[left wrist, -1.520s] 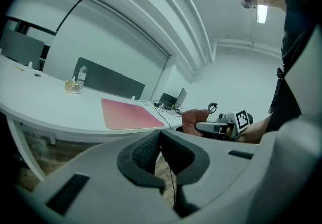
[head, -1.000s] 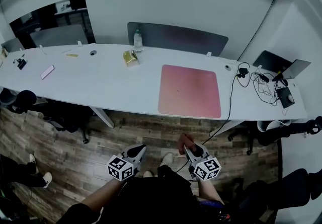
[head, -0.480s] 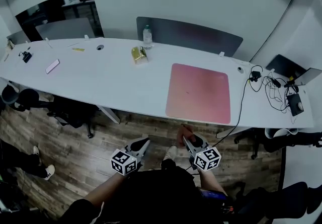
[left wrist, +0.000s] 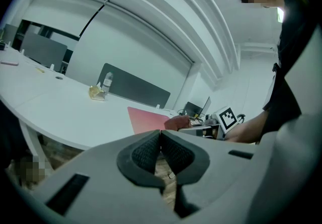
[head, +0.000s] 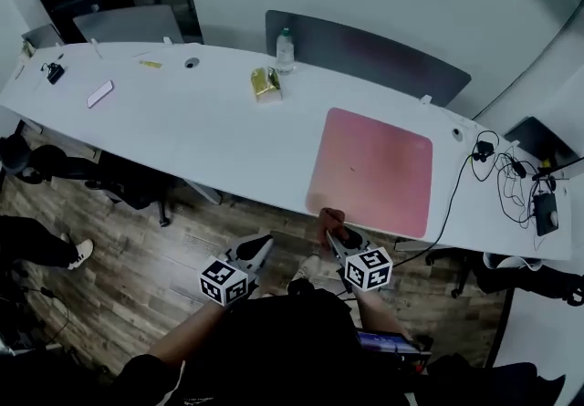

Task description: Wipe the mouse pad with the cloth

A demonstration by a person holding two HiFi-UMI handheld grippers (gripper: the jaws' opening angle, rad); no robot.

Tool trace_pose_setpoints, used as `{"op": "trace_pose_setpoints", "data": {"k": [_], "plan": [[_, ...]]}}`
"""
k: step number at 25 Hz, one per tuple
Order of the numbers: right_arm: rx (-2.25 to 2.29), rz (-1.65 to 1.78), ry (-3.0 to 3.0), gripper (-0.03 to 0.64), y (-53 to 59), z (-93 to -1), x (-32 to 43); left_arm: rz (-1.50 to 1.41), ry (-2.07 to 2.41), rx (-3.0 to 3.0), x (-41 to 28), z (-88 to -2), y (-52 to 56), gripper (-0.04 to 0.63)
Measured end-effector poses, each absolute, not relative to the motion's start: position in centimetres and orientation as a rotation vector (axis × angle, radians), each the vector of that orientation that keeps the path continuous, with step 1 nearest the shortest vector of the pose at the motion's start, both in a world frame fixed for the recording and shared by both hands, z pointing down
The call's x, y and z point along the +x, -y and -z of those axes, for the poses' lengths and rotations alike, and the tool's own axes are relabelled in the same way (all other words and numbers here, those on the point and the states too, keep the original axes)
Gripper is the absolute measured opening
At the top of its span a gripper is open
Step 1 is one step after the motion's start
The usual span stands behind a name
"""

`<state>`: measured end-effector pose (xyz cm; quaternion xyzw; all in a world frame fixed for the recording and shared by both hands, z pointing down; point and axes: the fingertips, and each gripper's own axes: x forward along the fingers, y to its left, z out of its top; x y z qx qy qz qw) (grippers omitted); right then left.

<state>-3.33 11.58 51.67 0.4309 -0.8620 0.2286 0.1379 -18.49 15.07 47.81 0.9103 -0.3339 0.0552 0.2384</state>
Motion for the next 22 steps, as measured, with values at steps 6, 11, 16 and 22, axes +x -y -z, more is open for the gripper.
{"op": "trace_pose_setpoints", "data": {"k": [6,11,16,22], "plan": [[1.182,-0.73,2.457,0.112,-7.8,-53.7,-3.6,-0.161,0.985,2.44,-18.4,-48.5,-13.8,0.009],[1.152,-0.74,2.437,0.112,-4.9,-55.0,-4.7,-0.178,1.028,2.4,-18.4,-48.9,-13.0,0.009],[1.118,-0.812,2.387,0.112,-2.8,-57.0,-6.4,-0.197,1.049,2.376,-17.8,-48.9,-12.3,0.009],[1.063,-0.799,2.272,0.115,-1.4,-59.4,-7.5,-0.228,1.056,2.375,-17.1,-49.0,-11.4,0.009]]}}
